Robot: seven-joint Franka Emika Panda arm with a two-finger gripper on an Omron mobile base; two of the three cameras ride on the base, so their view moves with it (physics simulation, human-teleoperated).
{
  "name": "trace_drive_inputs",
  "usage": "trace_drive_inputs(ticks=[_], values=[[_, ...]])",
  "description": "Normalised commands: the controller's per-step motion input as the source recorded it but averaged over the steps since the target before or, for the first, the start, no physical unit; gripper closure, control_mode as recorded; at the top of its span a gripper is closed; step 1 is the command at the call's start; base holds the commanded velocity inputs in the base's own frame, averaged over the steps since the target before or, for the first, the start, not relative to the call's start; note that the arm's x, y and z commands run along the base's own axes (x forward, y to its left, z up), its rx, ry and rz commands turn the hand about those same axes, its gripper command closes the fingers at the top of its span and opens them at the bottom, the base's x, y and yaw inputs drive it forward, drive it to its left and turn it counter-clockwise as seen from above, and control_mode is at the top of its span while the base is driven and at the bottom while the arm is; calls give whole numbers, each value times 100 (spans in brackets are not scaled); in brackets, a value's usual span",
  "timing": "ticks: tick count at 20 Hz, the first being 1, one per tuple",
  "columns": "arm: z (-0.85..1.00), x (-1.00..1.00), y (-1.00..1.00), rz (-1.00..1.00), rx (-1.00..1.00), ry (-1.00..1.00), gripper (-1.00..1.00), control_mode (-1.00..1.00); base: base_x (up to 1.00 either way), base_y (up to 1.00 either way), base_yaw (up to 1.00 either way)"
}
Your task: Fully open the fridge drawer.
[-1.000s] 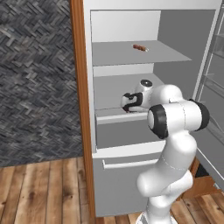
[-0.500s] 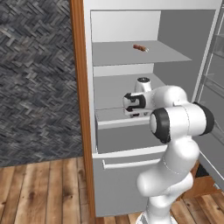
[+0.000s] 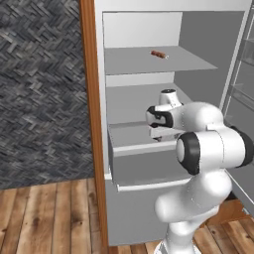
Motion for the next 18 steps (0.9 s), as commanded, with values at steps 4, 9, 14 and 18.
trace_drive_inputs(ticks=[4, 9, 14, 18], values=[[-56, -100, -98, 0, -1, 12, -100, -100, 0, 0, 0], [-57, -100, -99, 0, -2, 11, -100, -100, 0, 0, 0], [-58, -100, -97, 0, -3, 9, -100, -100, 0, 0, 0], [-54, -100, -91, 0, -1, 7, -100, -100, 0, 0, 0]])
